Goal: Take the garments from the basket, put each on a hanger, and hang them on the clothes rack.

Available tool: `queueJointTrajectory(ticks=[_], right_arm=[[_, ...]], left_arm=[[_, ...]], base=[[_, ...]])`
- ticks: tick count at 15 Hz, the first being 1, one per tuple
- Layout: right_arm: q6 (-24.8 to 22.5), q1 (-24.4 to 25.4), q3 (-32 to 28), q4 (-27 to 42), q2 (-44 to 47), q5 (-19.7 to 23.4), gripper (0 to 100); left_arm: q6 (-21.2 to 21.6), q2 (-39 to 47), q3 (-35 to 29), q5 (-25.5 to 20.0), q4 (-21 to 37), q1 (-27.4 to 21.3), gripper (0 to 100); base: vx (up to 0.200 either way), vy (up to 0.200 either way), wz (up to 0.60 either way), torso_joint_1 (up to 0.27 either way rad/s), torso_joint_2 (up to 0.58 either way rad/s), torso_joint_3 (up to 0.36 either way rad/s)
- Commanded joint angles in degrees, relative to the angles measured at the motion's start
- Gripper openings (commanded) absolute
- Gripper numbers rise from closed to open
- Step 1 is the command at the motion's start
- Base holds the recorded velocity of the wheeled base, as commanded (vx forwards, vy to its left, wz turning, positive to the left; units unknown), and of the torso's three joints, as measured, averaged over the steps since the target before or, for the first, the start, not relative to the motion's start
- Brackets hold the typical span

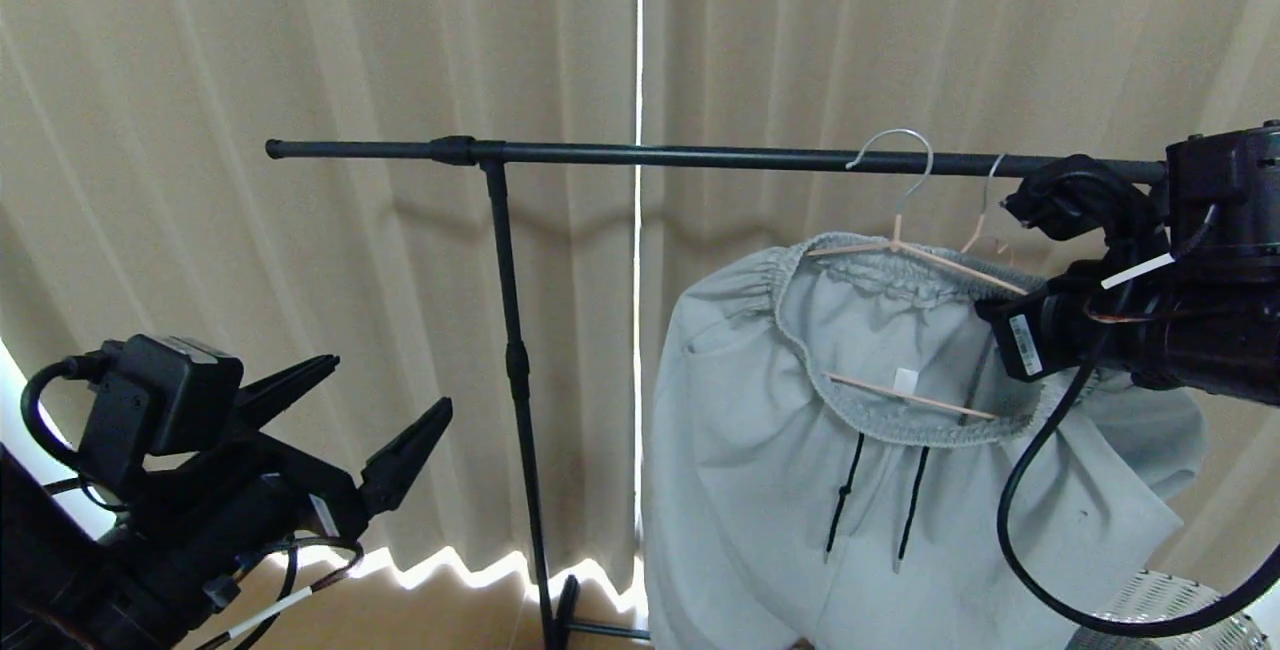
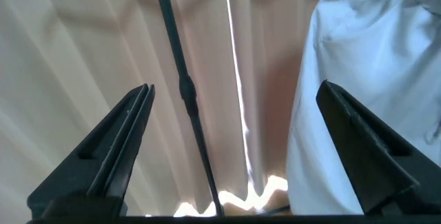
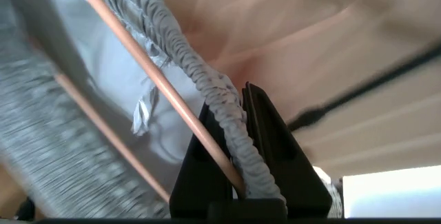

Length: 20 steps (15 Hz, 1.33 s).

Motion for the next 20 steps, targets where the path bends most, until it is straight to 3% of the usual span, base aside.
queueJointTrajectory(ticks=[1, 3, 8, 16, 20], right_arm=[[0.29, -0.18, 0.30, -0.01, -0.10, 0.01, 0], [1.17, -0.27, 0.39, -0.10, -0.10, -0.52, 0], [1.35, -0.27, -0.67, -0.10, 1.04, -4.56, 0], [1.26, 0.26, -8.40, -0.01, 9.83, -14.58, 0], [1.08, 2.11, -8.58, 0.34, 11.94, -15.28, 0]], left_arm=[[0.03, 0.51, 0.18, 0.01, 0.03, -0.10, 100], [0.12, 0.95, 0.18, 0.10, -0.06, -0.02, 100], [0.12, 1.04, 0.80, 0.10, -0.33, -0.10, 100], [0.12, 0.95, 1.06, 0.10, -0.33, -0.98, 100], [0.21, 0.95, 1.50, 0.10, -0.33, -2.30, 100]], base=[[0.200, 0.000, 0.00, -0.002, 0.00, -0.002], [0.200, 0.000, 0.00, 0.005, 0.00, 0.002], [0.000, 0.000, 0.00, 0.000, 0.00, 0.000], [0.000, 0.000, 0.00, 0.000, 0.00, 0.000], [0.000, 0.000, 0.00, 0.000, 0.00, 0.000]])
